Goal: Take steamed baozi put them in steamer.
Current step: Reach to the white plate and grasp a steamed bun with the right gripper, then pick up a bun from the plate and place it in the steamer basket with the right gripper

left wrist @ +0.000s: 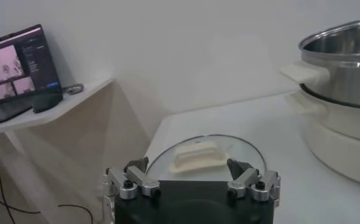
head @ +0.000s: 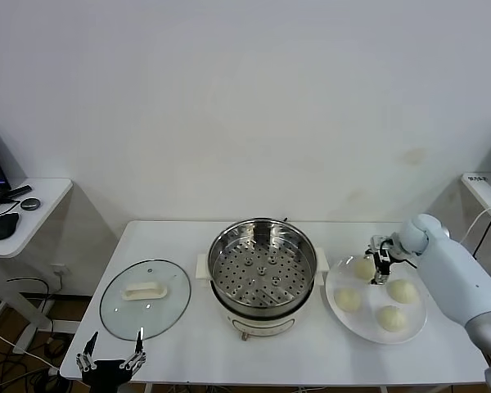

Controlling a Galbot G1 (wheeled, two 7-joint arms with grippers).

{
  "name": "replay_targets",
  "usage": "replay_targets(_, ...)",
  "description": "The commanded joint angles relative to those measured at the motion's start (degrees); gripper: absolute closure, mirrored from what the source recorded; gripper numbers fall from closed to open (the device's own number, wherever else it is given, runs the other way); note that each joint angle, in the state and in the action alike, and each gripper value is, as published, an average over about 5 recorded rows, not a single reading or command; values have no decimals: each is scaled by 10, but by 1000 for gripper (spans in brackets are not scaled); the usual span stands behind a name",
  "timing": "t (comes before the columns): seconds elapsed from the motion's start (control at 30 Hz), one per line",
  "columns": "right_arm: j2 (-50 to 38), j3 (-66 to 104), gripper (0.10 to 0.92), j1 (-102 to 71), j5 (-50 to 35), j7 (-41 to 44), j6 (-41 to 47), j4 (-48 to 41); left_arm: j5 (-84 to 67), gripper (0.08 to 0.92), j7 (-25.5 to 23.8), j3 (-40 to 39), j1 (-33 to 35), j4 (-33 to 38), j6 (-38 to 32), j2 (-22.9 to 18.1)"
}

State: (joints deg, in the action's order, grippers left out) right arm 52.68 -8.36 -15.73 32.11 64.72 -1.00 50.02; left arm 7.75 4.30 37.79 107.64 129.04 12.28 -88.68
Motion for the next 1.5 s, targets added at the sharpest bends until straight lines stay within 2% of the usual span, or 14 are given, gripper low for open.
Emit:
replay_targets(0.03, 2, 1, 288, -1, 3, -6, -2, -6, 0, 177, 0, -1, 0, -1, 0, 0)
replay_targets(0.2, 1, 3, 428, 1, 0, -8, -16, -7, 0, 177, -1, -1, -3, -1, 1, 1)
replay_targets(0.3, 0, 6, 472, 8, -8, -5, -31, -8, 0, 177, -3, 1, -8, -1, 3, 4)
replay_targets(0.47, -6, -11, 484, 51, -49, 9, -58, -1, -1, 177, -6, 2, -19, -2, 6, 8)
replay_targets(0.6, -14, -85, 483, 128, -132, 39, -90, 10, 1, 177, -5, 2, -26, -5, 5, 8)
replay_targets(0.7, -3, -139, 482, 206, -199, 82, -164, 2, 4, 177, -3, 1, -30, -7, 5, 8)
replay_targets(0.87, 53, -228, 481, 326, -294, 132, -336, -29, 5, 177, 0, -6, -32, -5, 4, 6)
replay_targets(0.93, 79, -254, 479, 351, -295, 137, -380, -21, 5, 177, 1, -8, -32, -6, 3, 6)
replay_targets(1.17, 164, -298, 474, 397, -240, 141, -451, 1, 3, 177, 6, -4, -27, -4, 3, 5)
replay_targets(1.3, 201, -330, 474, 402, -180, 143, -464, 20, 1, 177, 8, -3, -27, -3, 3, 3)
replay_targets(1.5, 225, -364, 476, 378, -154, 140, -465, 41, 0, 177, 11, -6, -27, -2, 3, -4)
